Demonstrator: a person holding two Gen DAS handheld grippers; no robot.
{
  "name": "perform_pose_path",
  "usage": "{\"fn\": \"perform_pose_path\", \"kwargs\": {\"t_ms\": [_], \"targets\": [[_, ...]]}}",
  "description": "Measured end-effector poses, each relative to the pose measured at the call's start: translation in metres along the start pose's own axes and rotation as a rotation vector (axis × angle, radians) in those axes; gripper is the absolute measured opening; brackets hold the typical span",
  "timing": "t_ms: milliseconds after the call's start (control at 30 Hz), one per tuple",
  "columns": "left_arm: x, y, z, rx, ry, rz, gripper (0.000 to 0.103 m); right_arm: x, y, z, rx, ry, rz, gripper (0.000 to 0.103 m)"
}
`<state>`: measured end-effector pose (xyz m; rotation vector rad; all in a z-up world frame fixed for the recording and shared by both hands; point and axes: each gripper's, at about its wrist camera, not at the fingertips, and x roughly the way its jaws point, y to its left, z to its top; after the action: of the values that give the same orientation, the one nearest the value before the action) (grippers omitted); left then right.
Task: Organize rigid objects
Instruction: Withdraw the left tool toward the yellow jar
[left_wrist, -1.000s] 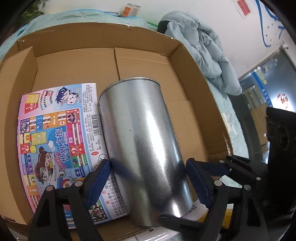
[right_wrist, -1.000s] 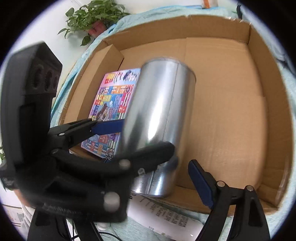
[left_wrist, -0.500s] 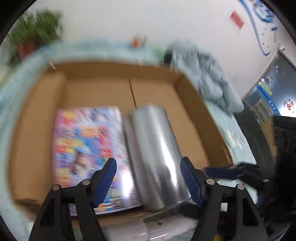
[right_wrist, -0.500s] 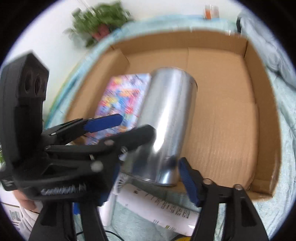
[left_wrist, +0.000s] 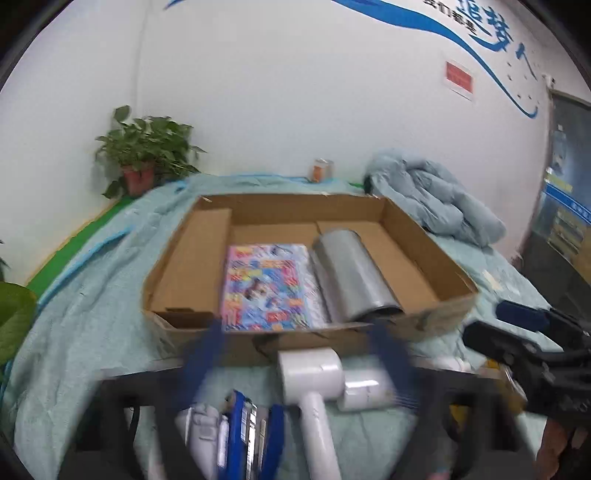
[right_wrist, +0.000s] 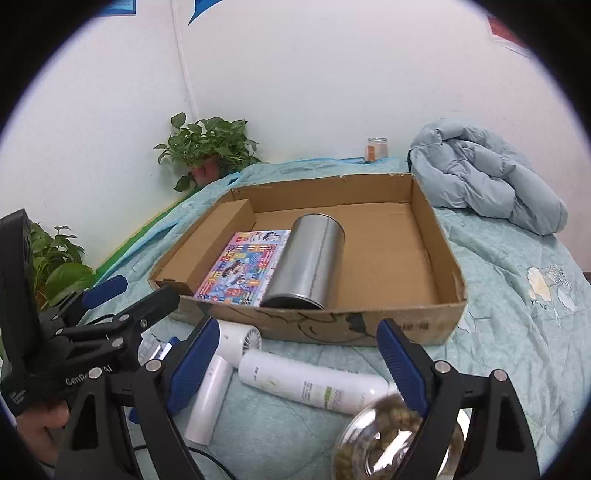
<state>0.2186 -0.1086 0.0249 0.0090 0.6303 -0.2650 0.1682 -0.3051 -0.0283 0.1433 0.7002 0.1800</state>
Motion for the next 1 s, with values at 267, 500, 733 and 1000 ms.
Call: {"fn": "perform_pose_path", "kwargs": {"t_ms": [267, 500, 733, 1000], "targets": [[-0.003, -0.010, -0.003, -0.070, 0.040, -0.006, 0.099, -0.009, 0.000, -0.006, -0.028, 0.010, -0.045, 0.090], [0.002, -0.008, -0.009, -0.062, 0.054, 0.002, 0.103, -0.038, -0.010, -0.022, -0.038, -0.075, 0.063, 0.094], [0.016, -0.017, -0.032, -0.069, 0.189, -0.175, 0.103, -0.067, -0.053, -0.051, -0.073, -0.089, 0.024, 0.094], [0.038, -0.045, -0.046, -0.049, 0.268, -0.379, 0.103, -0.022, -0.066, -0.080, 0.004, 0.098, 0.085, 0.090]]}}
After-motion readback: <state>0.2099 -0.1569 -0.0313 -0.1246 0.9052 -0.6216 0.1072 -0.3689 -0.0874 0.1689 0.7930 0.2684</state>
